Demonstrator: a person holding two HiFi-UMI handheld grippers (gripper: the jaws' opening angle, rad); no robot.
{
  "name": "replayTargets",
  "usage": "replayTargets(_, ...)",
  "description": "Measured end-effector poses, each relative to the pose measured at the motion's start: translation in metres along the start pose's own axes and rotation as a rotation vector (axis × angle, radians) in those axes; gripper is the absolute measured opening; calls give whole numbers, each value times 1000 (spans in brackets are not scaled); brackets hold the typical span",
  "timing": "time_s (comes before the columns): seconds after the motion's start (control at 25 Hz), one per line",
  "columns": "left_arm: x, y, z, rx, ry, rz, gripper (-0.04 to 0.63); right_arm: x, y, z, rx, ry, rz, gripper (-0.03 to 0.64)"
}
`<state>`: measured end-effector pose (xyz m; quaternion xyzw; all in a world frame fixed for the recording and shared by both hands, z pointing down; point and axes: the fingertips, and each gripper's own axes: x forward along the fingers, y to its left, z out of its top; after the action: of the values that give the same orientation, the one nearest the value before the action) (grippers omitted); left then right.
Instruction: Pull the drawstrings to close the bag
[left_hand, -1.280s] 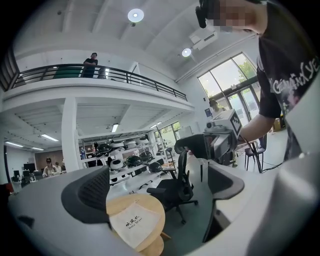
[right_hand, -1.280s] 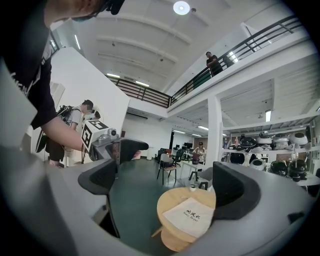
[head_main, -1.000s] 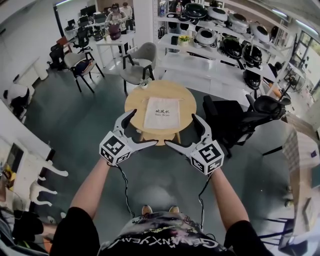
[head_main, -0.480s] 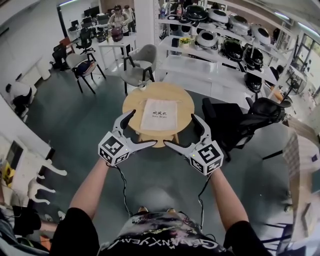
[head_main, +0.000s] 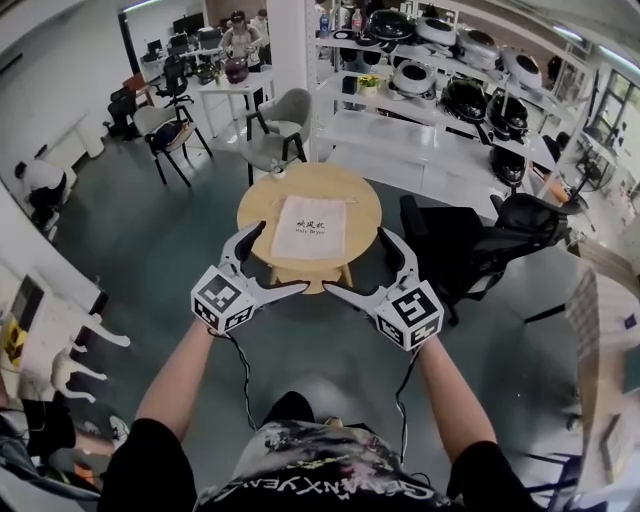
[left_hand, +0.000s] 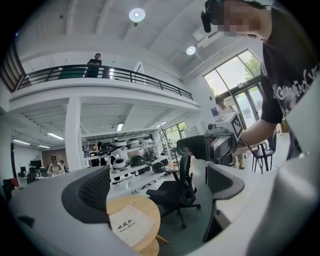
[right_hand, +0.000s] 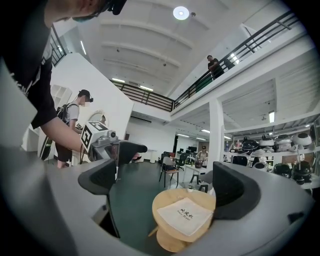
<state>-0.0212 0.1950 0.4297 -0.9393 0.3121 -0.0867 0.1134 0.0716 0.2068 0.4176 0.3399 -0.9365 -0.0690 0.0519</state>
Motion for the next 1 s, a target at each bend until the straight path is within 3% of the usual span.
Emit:
replayTargets(0.52, 23, 13, -6, 5, -3, 6, 588, 13, -22, -13, -1, -13, 8, 586)
replayTargets(1.0, 60, 92, -39, -15, -15, 5, 588, 80, -74, -35, 8, 11, -20, 586)
